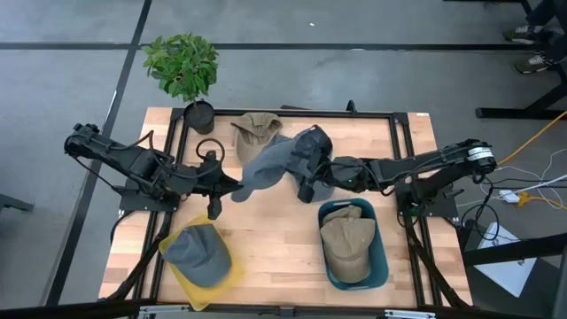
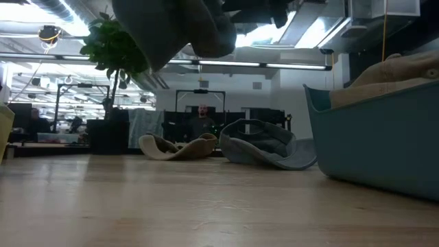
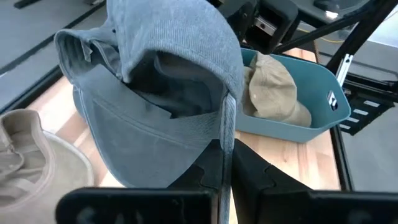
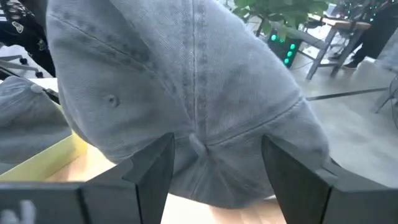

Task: Pick & Place hat
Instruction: Put the left gray cap into the yellow bin

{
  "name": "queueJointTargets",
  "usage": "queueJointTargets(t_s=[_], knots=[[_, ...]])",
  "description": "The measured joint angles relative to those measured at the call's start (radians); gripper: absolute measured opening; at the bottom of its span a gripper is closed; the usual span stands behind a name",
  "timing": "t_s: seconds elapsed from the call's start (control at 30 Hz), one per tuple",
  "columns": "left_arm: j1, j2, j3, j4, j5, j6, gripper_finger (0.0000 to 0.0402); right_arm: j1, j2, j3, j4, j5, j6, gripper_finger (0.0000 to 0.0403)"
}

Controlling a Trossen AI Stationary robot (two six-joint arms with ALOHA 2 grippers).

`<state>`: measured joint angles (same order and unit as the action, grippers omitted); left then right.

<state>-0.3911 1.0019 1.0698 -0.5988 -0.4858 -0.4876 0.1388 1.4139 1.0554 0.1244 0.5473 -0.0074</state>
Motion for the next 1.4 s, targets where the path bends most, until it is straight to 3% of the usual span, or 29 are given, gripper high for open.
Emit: queueJointTargets(t_s=[0.43, 1.0, 1.2, 1.3, 1.4], knots=[[0.0, 0.0, 0.0, 0.111, -0.012, 0.09, 0.0011, -0.05, 0.0, 0.0, 0.04, -0.086, -0.001, 0.0239], [0.0, 0.0, 0.0, 0.172, 0.045, 0.123, 0.0012, -0.078, 0.001, 0.0, 0.177, -0.308, -0.056, 0.0239], [0.0, 0.017, 0.0, 0.225, 0.083, 0.163, 0.0012, -0.078, 0.005, 0.0, 0.201, -0.316, -0.054, 0.0237], [0.0, 0.029, 0.0, 0.225, 0.096, 0.169, 0.0012, -0.078, 0.006, 0.0, 0.2, -0.336, -0.054, 0.022], [0.0, 0.034, 0.0, 0.221, 0.1, 0.169, 0.0012, -0.078, 0.006, 0.0, 0.2, -0.387, -0.051, 0.0176]])
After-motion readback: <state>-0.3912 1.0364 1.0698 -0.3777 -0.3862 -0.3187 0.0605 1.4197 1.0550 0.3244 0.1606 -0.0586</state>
